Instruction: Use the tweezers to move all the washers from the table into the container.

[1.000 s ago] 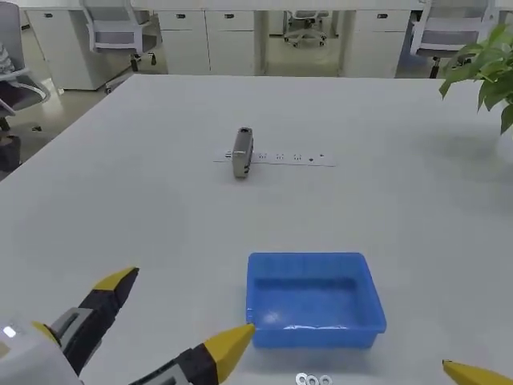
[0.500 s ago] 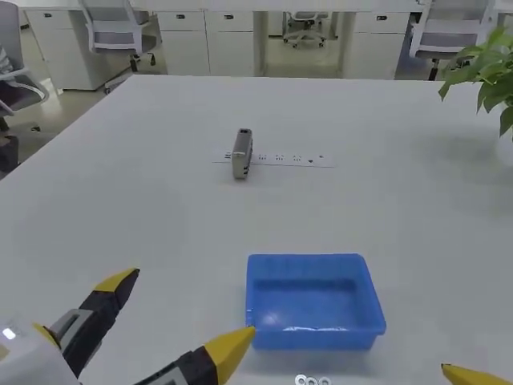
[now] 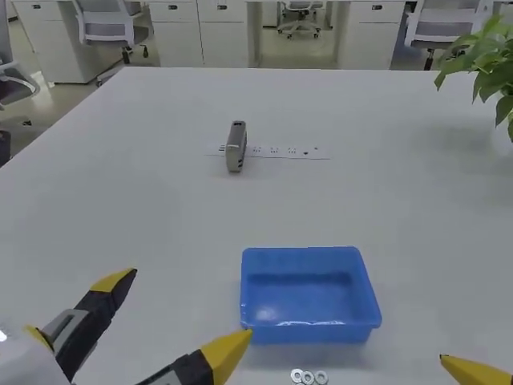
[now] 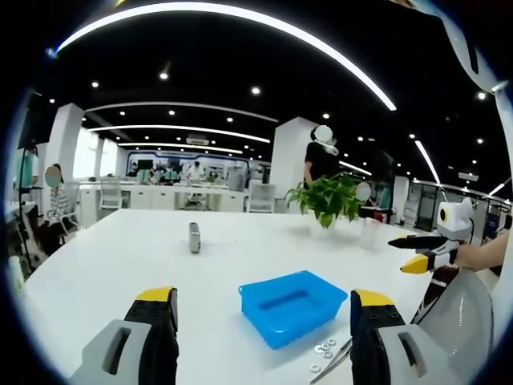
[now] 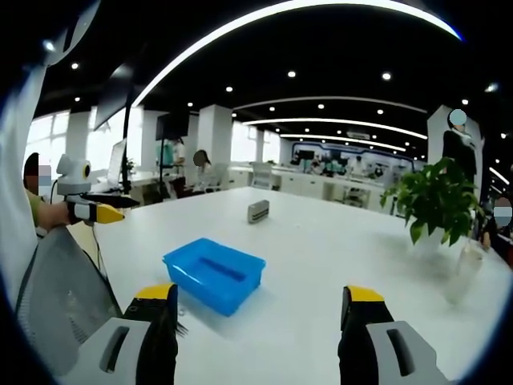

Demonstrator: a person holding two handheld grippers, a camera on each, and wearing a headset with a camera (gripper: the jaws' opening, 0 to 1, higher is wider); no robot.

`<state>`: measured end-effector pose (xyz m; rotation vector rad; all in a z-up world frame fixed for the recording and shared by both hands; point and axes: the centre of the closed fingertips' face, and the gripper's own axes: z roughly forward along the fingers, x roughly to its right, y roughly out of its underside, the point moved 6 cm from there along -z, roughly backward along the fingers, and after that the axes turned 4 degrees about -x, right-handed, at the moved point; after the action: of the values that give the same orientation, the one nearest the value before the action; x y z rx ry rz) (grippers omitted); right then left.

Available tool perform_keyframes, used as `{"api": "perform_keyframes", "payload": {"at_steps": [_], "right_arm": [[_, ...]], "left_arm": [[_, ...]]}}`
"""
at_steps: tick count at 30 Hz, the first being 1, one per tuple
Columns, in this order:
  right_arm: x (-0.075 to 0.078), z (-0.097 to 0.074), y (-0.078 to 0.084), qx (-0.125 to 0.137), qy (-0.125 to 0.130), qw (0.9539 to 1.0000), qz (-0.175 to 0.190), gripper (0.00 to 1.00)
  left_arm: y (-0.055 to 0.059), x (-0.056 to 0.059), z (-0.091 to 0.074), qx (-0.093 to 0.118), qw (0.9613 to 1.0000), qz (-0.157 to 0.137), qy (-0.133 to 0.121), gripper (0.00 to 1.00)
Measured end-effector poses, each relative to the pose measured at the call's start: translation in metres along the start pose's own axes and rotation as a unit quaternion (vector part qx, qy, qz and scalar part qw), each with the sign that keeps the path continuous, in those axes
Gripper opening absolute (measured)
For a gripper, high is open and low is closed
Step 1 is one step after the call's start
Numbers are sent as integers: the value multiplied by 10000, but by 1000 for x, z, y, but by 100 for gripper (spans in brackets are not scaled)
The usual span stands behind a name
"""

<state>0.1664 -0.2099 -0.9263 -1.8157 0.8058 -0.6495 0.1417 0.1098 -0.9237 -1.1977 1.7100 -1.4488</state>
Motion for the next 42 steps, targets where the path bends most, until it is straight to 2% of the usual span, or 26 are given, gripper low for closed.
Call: {"api": "perform_keyframes", "payload": {"at_steps": [10, 12, 13, 14, 15, 16, 17, 19, 20, 21, 22, 24, 25, 26, 27, 29, 30, 31, 32, 33, 34, 35, 36, 38, 40, 42], "right_arm": [[2, 1, 1, -39, 0, 9999, 138, 82], [2, 3, 3, -130, -32, 9998, 160, 83], [1, 4, 3, -175, -41, 9997, 139, 84], [1, 4, 4, -289, -44, 9995, 134, 83], [0, 4, 8, -562, -123, 9983, -1, 82], [0, 4, 12, -816, -145, 9965, -65, 80], [0, 4, 17, -1173, -197, 9928, -124, 77], [-3, 5, 23, -1576, -381, 9865, -210, 67], [-6, 8, 23, -1665, -503, 9844, -272, 63], [-10, 10, 22, -1655, -644, 9836, -328, 58], [-14, 13, 24, -1747, -760, 9808, -416, 54], [-22, 21, 27, -1839, -1049, 9754, -612, 44], [-27, 25, 28, -1833, -1189, 9735, -674, 40], [-34, 30, 30, -1835, -1405, 9705, -687, 35], [-39, 33, 31, -1851, -1543, 9683, -652, 28], [-50, 40, 32, -1817, -1806, 9650, -568, 23], [-52, 43, 35, -1843, -1886, 9630, -555, 20], [-55, 47, 38, -1870, -1959, 9608, -601, 18], [-57, 49, 40, -1910, -2007, 9588, -626, 18], [-60, 52, 41, -1933, -2030, 9578, -636, 17], [-61, 53, 42, -1934, -2045, 9574, -642, 17], [-64, 55, 43, -1967, -2112, 9553, -646, 17], [-66, 55, 42, -1977, -2130, 9546, -656, 17], [-69, 57, 41, -1990, -2164, 9537, -625, 17], [-71, 57, 43, -2026, -2201, 9525, -573, 18], [-72, 58, 44, -2062, -2228, 9513, -540, 18]], "left_arm": [[4, 3, 2, -248, 9996, -72, 109, 89], [8, 3, 3, -463, 9987, -64, 224, 89], [12, 5, 4, -655, 9974, -69, 307, 89], [14, 5, 4, -797, 9962, -26, 360, 89], [18, 7, 5, -1043, 9936, 78, 432, 88], [20, 9, 6, -1172, 9917, 121, 518, 86], [21, 11, 7, -1299, 9890, 261, 656, 84], [22, 15, 8, -1484, 9845, 402, 844, 78], [25, 18, 9, -1722, 9775, 596, 1066, 75], [27, 19, 11, -1878, 9726, 696, 1182, 71], [30, 21, 13, -2074, 9648, 778, 1415, 67], [35, 25, 20, -2247, 9556, 794, 1731, 56], [37, 27, 22, -2293, 9530, 696, 1853, 52], [43, 29, 25, -2507, 9435, 631, 2074, 47], [48, 28, 27, -2688, 9367, 736, 2120, 41], [60, 29, 32, -3041, 9161, 1269, 2286, 34], [64, 31, 34, -3110, 9078, 1458, 2405, 29], [71, 33, 36, -3264, 8968, 1614, 2513, 27], [75, 35, 38, -3359, 8899, 1676, 2590, 24], [80, 39, 39, -3462, 8781, 1805, 2766, 21], [81, 40, 40, -3492, 8749, 1859, 2794, 19], [85, 41, 42, -3537, 8660, 2073, 2864, 17], [88, 43, 43, -3566, 8591, 2218, 2926, 14], [93, 45, 47, -3577, 8560, 2320, 2923, 11], [97, 47, 49, -3645, 8498, 2386, 2968, 9], [100, 48, 51, -3712, 8397, 2618, 2976, 8]]}}
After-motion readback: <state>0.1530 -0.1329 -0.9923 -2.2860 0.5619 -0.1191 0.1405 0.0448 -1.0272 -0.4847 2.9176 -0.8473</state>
